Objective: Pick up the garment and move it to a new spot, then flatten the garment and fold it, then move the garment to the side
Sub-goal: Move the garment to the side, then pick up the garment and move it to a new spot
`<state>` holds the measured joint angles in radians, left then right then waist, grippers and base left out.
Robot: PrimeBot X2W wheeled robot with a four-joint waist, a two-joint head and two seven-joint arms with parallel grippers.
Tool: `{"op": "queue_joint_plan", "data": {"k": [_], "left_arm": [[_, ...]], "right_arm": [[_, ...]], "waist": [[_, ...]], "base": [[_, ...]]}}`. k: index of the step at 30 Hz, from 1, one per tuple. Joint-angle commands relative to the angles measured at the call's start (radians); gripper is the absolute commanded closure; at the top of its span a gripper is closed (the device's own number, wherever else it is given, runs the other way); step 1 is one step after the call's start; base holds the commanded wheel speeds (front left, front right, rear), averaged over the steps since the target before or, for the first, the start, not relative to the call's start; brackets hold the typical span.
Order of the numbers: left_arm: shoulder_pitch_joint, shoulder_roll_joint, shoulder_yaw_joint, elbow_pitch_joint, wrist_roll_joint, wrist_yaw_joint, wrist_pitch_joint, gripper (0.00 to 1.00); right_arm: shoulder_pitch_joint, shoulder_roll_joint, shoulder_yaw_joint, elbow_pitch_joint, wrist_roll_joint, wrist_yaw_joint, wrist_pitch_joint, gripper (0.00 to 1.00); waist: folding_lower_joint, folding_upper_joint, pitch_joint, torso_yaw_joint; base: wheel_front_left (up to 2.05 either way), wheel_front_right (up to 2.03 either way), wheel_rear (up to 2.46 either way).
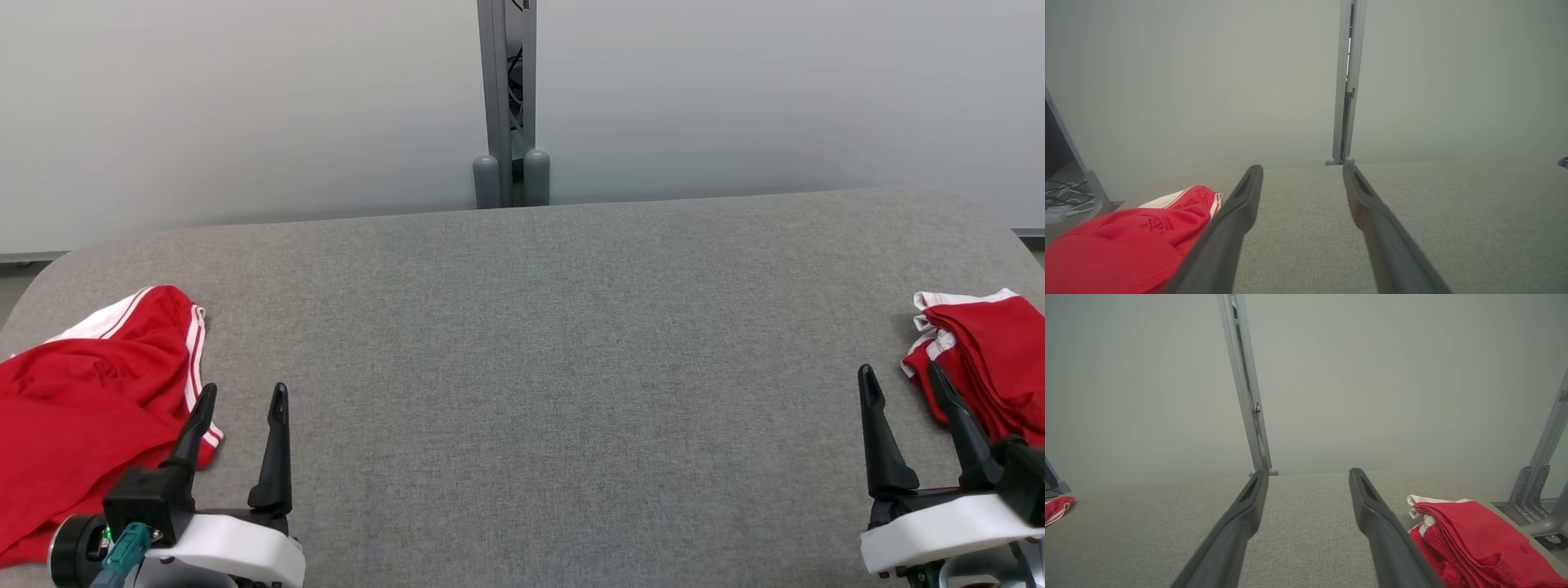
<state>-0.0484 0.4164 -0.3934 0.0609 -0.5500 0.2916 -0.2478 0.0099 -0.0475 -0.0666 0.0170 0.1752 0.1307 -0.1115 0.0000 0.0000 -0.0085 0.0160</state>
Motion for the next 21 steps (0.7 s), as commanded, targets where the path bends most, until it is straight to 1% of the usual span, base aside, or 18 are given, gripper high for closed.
{"op": "queue_joint_plan", "data": {"k": [1, 10, 21], "left_arm": [[-0.007, -0.001, 0.0, 0.002, 0.005, 0.0, -0.005, 0.0], [-0.013, -0.001, -0.001, 0.01, -0.002, -0.005, -0.007, 0.0], [-0.021, -0.002, -0.009, 0.016, -0.002, 0.003, -0.003, 0.0]], "right_arm": [[0.012, -0.005, -0.005, 0.0, 0.004, 0.0, 0.004, 0.0], [0.016, -0.005, -0.006, 0.01, 0.018, 0.0, -0.002, 0.0], [0.016, -0.005, -0.01, 0.017, 0.025, 0.0, -0.006, 0.0]], "waist": [[0.0, 0.0, 0.0, 0.0], [0.0, 0.0, 0.0, -0.001], [0.0, 0.0, -0.004, 0.005]], "base": [[0.0, 0.0, 0.0], [0.0, 0.0, 0.0], [0.0, 0.0, 0.0]]}}
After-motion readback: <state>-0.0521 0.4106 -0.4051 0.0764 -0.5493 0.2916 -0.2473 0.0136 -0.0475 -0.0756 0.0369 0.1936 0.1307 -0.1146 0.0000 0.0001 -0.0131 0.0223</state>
